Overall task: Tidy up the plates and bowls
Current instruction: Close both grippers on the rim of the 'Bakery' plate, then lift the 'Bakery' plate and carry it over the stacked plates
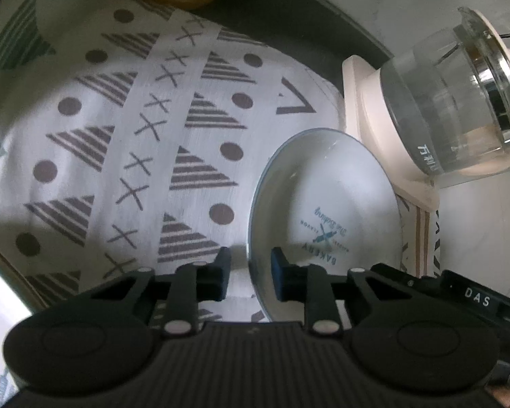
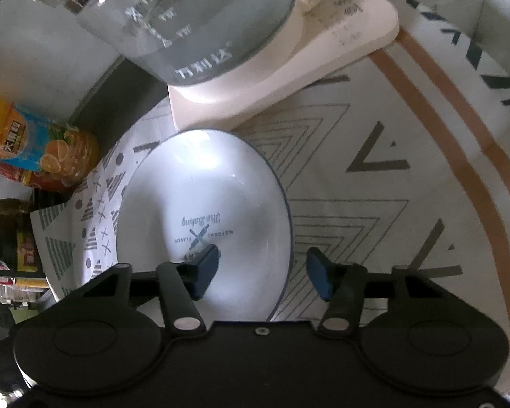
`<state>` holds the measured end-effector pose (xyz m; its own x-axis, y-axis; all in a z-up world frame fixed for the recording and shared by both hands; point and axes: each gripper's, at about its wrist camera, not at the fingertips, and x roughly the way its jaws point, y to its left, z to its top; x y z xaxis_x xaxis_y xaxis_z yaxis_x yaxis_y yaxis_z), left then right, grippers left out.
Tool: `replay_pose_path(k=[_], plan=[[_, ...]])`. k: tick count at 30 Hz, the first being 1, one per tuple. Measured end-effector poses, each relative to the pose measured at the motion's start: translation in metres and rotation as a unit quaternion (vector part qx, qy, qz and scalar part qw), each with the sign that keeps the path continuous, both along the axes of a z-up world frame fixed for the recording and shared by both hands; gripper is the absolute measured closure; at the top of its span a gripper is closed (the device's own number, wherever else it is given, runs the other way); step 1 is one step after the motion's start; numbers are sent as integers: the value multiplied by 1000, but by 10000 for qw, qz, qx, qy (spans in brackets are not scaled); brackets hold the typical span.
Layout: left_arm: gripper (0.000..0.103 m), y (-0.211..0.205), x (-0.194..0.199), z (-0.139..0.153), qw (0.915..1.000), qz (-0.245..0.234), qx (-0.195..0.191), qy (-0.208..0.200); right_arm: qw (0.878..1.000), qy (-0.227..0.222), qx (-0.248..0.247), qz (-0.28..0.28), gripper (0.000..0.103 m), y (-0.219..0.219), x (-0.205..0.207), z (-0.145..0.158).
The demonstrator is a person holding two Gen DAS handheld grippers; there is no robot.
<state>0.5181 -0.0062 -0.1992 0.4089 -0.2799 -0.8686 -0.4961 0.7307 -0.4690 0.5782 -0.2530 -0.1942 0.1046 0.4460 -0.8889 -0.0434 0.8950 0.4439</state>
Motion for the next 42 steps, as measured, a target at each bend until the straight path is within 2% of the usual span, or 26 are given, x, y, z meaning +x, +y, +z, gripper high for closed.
replay_pose_path(k=[5,13,15,18,22,28,42], plan=[[84,-1,2,0,10000,31,16,44,9998,191,77,42,61,-2,0,-10],[95,3,2,-8,9994,183,-292,-26,9992,304,246,66,72,-5,3,-16],[95,3,0,-7,9994,228,-263,-14,9995,205,104,198,88,-4,3,-16],[95,4,-4,0,9994,295,-129,-85,9994,78,237,252,92,-9,0,-13],[95,7,-9,13,9992,326,-38,-249,9977,-411,330,427,93,-5,-5,11],[95,18,-14,29,9987,290,-30,-412,9968,-594,446,307,93,-2,-8,30],[95,48,-49,68,9960,357,111,-813,9920,-1078,555,352,92,29,-46,69]])
